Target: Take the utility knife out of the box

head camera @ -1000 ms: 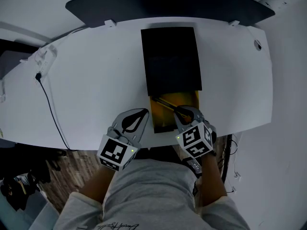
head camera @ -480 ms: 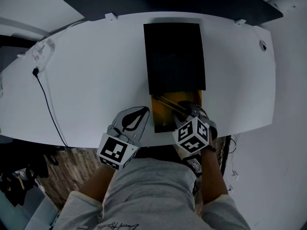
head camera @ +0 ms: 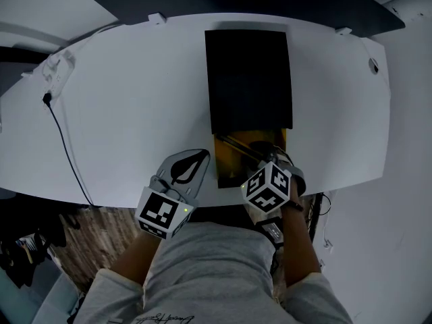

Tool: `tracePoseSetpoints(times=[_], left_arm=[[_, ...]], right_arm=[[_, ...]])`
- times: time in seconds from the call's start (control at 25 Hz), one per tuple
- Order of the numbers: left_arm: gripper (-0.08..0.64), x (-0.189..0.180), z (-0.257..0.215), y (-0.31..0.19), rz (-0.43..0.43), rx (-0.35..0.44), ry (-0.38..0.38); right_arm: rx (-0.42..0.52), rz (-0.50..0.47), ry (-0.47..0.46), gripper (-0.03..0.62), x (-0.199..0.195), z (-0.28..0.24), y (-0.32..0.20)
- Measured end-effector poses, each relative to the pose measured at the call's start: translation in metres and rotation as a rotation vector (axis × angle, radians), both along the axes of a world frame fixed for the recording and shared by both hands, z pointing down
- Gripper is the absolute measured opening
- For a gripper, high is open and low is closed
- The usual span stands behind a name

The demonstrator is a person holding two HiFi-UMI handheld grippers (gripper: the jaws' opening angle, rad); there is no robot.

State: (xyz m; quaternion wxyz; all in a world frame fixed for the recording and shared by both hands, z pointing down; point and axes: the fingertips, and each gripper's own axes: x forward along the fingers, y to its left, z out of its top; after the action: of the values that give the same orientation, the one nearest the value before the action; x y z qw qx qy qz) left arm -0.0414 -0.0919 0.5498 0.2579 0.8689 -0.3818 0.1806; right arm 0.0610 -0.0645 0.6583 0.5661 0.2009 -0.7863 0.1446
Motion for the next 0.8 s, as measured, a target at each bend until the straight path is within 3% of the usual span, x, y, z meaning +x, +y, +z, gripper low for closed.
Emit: tracePoseSetpoints(times=[0.8], left_arm=[[0.000, 0.0009, 0.0049, -0.0006, 0.004, -0.016, 0.001]], right_arm=[[-0.035, -0.012, 0.013, 0.132, 0.0007, 0.0015, -0.0025]])
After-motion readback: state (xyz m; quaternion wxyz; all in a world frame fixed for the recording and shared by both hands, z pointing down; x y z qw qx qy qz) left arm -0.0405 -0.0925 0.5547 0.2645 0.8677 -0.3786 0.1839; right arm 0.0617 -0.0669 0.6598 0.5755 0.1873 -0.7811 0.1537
